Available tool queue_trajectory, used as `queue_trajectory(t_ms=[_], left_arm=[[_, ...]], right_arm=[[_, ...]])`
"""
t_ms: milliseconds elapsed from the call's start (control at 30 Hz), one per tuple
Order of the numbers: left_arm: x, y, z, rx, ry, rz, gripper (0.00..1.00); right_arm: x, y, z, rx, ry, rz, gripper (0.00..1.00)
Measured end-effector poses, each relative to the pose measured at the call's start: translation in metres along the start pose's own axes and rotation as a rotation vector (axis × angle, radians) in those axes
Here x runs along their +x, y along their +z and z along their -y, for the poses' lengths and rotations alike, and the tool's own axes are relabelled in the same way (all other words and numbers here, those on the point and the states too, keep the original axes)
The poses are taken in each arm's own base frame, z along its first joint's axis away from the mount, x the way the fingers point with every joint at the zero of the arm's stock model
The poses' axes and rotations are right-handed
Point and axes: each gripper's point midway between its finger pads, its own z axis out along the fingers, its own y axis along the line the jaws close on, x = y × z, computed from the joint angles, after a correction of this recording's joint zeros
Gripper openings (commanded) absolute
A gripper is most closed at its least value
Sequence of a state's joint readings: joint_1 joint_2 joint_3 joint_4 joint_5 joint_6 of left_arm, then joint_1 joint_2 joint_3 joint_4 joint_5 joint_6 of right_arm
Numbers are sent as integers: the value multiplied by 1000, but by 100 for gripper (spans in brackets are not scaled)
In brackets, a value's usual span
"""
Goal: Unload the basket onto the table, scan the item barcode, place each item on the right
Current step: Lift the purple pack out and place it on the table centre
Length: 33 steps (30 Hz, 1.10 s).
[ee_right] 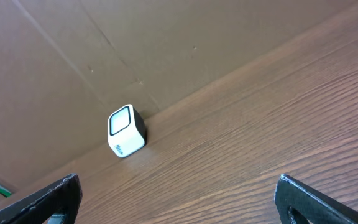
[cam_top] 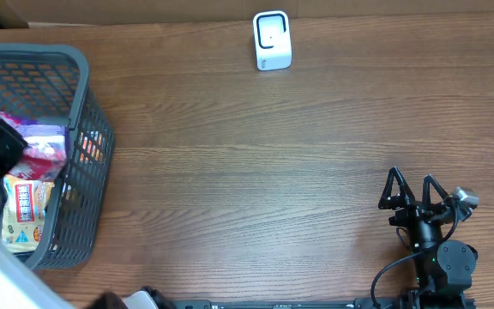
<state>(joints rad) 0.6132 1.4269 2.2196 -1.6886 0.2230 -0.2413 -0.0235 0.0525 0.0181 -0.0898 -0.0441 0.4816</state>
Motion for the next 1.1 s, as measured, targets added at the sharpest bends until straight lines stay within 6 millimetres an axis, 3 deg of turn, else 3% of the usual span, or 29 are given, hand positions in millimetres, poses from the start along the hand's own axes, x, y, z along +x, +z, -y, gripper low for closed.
queue_trajectory(t_ms=[200,300,367,467,533,633,767,933,1033,1067,1100], left_arm=[[38,-45,54,199,191,44,4],[58,-52,79,294,309,5,4],[76,-44,93,339,389,-58,4],[101,-14,111,366,487,-165,4],[118,19,125,371,548,-229,4],[164,79,143,370,640,-356,4],[242,142,138,309,722,-523,4],[308,186,126,262,751,-614,4],[333,197,120,220,763,-673,60],[339,199,123,220,771,-676,92],[340,199,124,221,771,-678,100]], right_arm=[[0,0,0,0,0,0,100],[0,0,0,0,0,0,100],[0,0,0,0,0,1,100],[0,0,0,0,0,1,100],[0,0,0,-1,0,0,100],[0,0,0,-1,0,0,100],[0,0,0,-1,0,0,100],[0,0,0,-1,0,1,100],[0,0,0,0,0,0,100],[0,0,0,-1,0,0,100],[0,0,0,0,0,0,100]])
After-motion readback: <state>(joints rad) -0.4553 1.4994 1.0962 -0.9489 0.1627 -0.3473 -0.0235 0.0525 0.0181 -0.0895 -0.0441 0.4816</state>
